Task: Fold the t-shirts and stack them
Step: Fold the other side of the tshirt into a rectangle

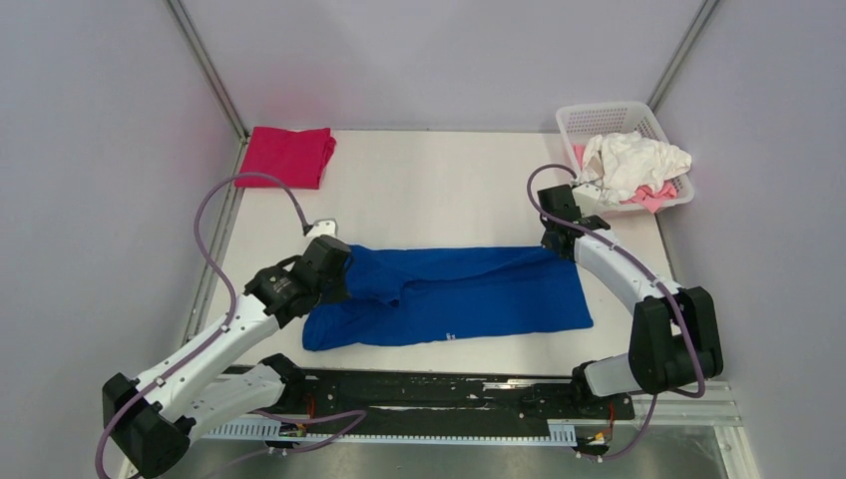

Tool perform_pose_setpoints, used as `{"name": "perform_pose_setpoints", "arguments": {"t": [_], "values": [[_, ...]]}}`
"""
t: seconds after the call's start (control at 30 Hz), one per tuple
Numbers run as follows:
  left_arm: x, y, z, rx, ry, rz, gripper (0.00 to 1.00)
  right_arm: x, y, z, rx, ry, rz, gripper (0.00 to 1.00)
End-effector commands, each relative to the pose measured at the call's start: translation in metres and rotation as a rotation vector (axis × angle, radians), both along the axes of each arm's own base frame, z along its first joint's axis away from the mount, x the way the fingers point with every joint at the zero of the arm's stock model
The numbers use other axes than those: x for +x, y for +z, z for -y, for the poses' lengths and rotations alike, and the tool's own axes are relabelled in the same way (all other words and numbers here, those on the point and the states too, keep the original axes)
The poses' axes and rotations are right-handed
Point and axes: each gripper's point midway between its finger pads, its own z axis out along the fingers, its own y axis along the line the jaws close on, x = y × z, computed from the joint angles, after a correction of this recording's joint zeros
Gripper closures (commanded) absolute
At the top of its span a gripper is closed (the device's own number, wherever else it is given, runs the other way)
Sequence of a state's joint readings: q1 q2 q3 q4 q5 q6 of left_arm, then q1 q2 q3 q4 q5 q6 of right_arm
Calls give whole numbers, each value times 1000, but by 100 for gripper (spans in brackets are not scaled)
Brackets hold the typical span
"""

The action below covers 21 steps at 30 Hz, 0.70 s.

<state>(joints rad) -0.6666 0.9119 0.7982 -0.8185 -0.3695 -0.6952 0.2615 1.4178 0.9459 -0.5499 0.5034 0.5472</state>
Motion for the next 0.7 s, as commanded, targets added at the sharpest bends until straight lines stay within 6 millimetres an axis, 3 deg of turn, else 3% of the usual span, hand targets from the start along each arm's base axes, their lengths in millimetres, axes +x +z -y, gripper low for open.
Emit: {"name": "perform_pose_setpoints", "arguments": {"t": [0.0,0.17,0.23,0.27,0.3,0.33,0.37,0.4,0.47,0.53,0.67], "values": [[-19,-24,1,-46,44,-87,100,-13,-11,9,-1,-96,-4,100],[-42,-53,-1,-60,82,-198,100,-24,-22,18,-27,-158,-33,95],[-51,-61,-3,-58,95,-239,91,-29,-26,19,-30,-173,-48,90],[-54,-62,-4,-60,105,-253,76,-32,-27,21,-31,-185,-52,86],[-59,-63,-7,-48,111,-270,69,-35,-27,22,-33,-200,-56,77],[-59,-60,-6,-52,118,-270,52,-37,-25,23,-32,-216,-54,49],[-62,-59,-7,-47,117,-278,44,-39,-22,25,-33,-234,-52,35],[-60,-52,-4,-63,110,-268,25,-42,-19,27,-36,-258,-45,26],[-55,-38,1,-84,85,-238,3,-46,-9,30,-29,-294,-23,15],[-47,-23,8,-106,49,-196,1,-47,0,29,3,-300,10,1],[-12,-2,41,-193,-25,-73,0,-41,20,14,100,-235,95,0]]}}
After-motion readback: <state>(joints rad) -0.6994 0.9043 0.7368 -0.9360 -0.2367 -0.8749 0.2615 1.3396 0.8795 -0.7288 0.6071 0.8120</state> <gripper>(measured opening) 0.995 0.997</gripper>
